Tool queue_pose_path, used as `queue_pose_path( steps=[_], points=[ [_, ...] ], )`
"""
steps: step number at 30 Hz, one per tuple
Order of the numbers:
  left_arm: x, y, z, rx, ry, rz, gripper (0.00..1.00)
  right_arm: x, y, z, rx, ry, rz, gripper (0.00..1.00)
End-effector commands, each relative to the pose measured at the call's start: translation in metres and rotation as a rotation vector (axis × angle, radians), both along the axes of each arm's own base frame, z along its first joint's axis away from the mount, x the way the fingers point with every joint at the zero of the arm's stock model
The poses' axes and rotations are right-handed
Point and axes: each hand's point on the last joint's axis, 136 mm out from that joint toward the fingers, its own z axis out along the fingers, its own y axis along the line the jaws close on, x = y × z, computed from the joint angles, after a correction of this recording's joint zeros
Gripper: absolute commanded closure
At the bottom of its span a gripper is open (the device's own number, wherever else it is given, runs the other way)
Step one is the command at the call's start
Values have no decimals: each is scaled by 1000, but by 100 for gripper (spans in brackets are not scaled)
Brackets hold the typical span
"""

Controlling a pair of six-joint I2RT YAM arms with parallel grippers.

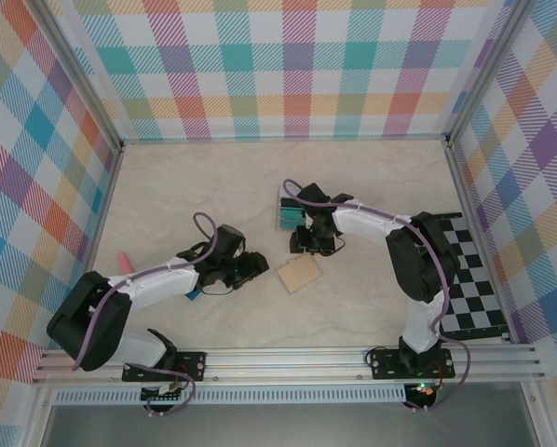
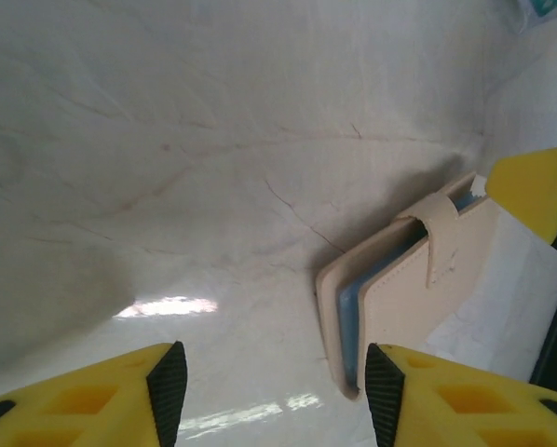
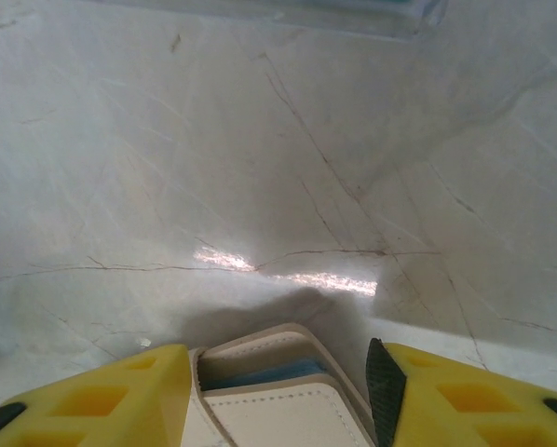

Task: Take the credit cards out of the card holder

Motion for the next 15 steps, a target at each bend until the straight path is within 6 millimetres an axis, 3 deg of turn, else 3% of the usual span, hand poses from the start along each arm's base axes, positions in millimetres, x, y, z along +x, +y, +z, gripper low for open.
queue_pose_path(
  steps=[1,8,15],
  points=[
    [1,-30,8,-127,7,-14,49,-9,0,-1,10,38,8,47],
    [1,-56,-4,-180,52,-45,57,-18,9,-5,78,85,-6,52],
    [4,-58,-7,-190,45,-20,67,-19,12,-10,94,99,-22,53]
  ],
)
